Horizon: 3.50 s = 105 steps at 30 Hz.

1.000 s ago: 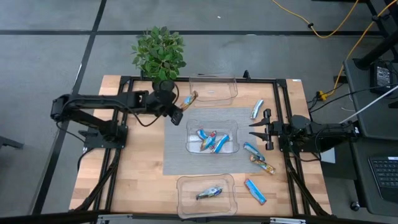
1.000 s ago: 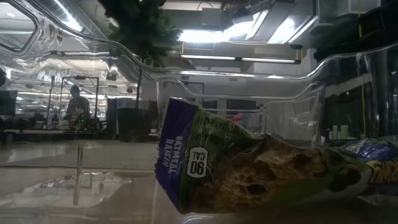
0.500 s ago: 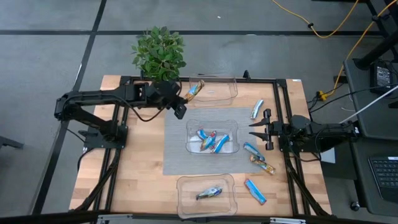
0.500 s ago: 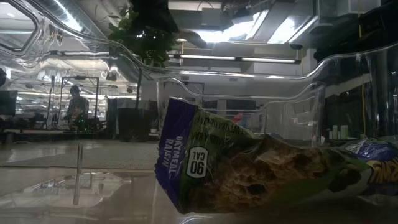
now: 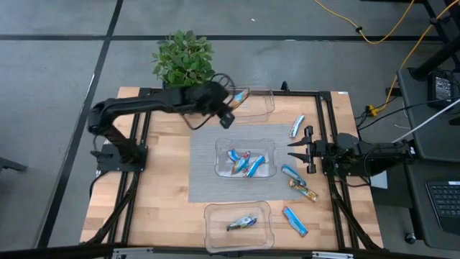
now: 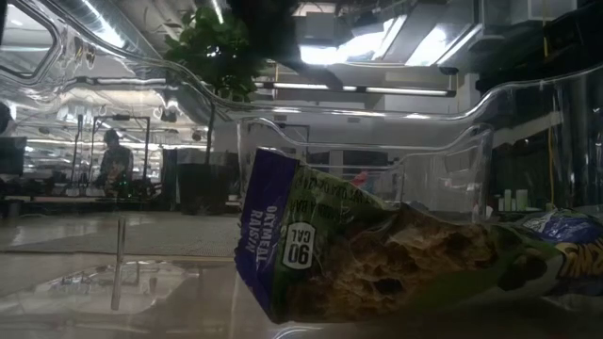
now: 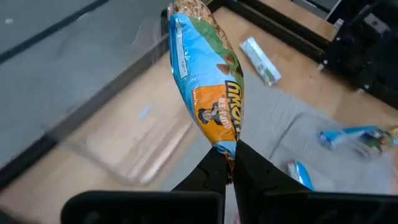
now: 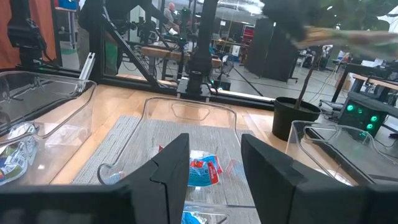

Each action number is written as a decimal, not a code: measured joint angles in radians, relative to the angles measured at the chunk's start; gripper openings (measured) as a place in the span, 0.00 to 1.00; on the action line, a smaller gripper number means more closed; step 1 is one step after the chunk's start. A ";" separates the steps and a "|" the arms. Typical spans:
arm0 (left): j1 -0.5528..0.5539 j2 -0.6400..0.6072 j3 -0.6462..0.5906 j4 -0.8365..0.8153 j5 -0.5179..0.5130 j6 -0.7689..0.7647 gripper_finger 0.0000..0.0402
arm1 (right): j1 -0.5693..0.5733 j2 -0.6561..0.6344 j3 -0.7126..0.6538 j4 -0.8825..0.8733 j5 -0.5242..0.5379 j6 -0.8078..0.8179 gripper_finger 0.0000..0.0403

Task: Pick and place Granola Bars by type
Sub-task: Put the orange granola bar into the top transparent bin

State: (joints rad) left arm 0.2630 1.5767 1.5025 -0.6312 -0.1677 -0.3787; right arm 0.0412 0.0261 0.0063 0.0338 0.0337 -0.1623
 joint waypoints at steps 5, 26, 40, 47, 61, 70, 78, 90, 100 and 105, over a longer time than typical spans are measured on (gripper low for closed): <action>0.041 0.135 0.170 -0.038 0.032 0.077 0.01 | 0.000 0.000 0.000 0.000 0.000 0.000 0.37; 0.100 0.370 0.288 -0.152 0.041 0.147 0.01 | 0.000 0.000 0.000 0.000 0.000 0.004 0.37; 0.128 0.490 0.288 -0.128 0.024 0.141 0.01 | 0.000 0.000 0.000 -0.001 -0.001 0.008 0.37; 0.154 0.498 0.288 -0.135 0.010 0.114 0.01 | 0.000 0.000 0.000 -0.001 0.000 0.008 0.37; 0.141 0.502 0.288 -0.136 0.039 0.121 0.21 | 0.000 0.000 0.000 -0.001 -0.001 0.004 0.37; 0.057 0.438 0.372 -0.137 0.184 0.180 0.28 | 0.000 0.000 0.000 -0.001 -0.001 0.004 0.37; -0.022 0.269 0.381 -0.129 0.186 0.230 0.28 | 0.000 0.000 0.000 0.008 -0.001 0.004 0.37; -0.045 -0.093 -0.038 0.079 0.155 0.160 0.28 | 0.000 0.000 0.000 0.080 -0.001 0.004 0.37; -0.077 -0.416 -0.482 0.442 0.202 0.144 0.28 | 0.000 0.000 0.054 0.095 -0.008 0.112 0.37; -0.106 -0.545 -0.659 0.558 0.224 0.133 0.28 | 0.000 0.000 0.143 -0.032 -0.008 0.126 0.37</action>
State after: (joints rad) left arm 0.1572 1.0321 0.8431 -0.0737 0.0563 -0.2461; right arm 0.0414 0.0257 0.1497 0.0022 0.0254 -0.0360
